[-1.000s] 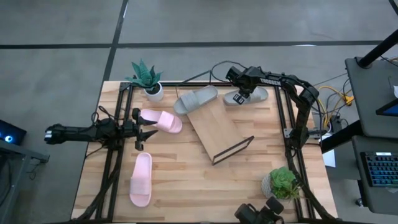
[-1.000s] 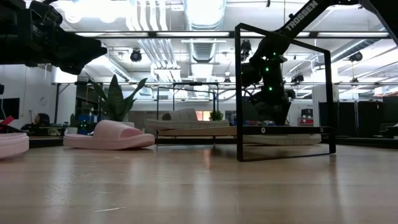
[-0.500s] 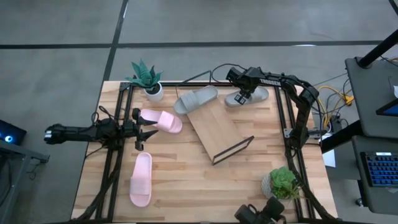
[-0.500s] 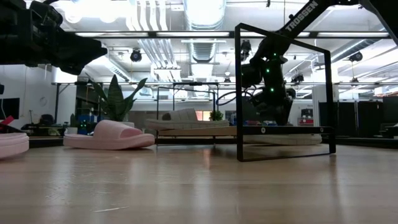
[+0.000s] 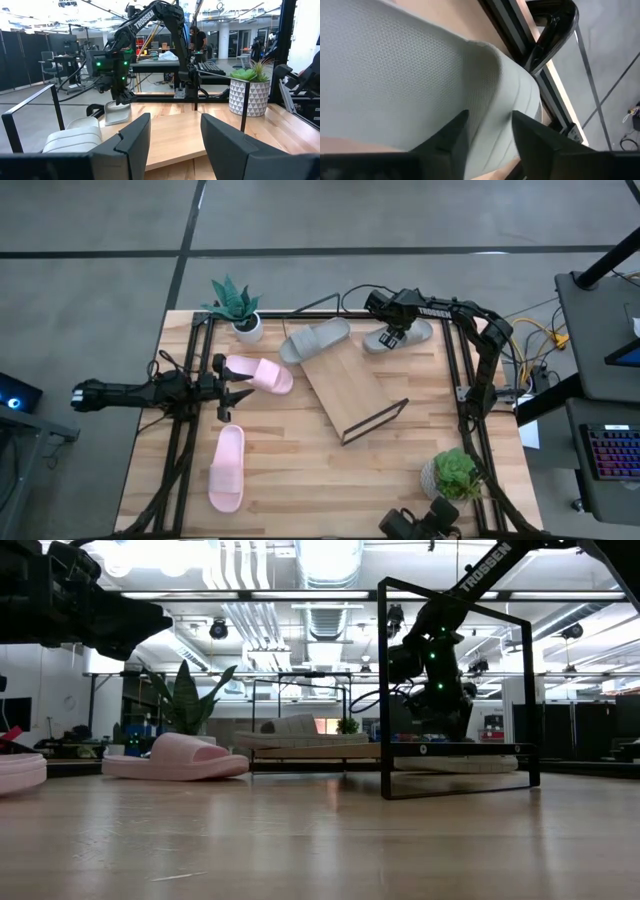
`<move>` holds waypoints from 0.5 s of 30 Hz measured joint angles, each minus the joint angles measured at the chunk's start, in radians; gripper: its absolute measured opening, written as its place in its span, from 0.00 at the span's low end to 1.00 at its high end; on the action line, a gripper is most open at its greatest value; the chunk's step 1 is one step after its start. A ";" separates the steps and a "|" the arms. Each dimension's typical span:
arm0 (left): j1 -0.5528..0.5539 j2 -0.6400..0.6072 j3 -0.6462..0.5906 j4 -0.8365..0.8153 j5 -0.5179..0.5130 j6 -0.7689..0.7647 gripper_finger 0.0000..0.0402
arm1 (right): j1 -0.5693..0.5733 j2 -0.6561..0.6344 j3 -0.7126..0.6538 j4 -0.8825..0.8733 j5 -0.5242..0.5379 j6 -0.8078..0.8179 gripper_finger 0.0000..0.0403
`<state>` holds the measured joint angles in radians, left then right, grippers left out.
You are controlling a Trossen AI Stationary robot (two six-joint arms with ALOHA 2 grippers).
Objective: Pick and place slides into the shelf
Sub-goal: Put the gray slide on the shelf
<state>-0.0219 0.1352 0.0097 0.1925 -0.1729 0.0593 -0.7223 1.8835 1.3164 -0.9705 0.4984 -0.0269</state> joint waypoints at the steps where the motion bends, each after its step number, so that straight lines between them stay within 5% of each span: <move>1: 0.000 0.000 0.000 0.000 0.000 0.000 0.40 | 0.000 0.000 0.000 -0.004 0.000 0.002 0.27; 6: 0.000 0.000 0.000 0.000 0.000 0.000 0.40 | 0.000 0.000 -0.002 -0.045 0.003 0.007 0.05; 15: 0.000 0.000 0.000 0.003 0.000 0.000 0.40 | 0.012 -0.056 0.015 -0.059 0.072 0.000 0.03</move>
<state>-0.0219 0.1349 0.0097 0.1950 -0.1730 0.0597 -0.7104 1.8271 1.3317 -1.0295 0.5701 -0.0273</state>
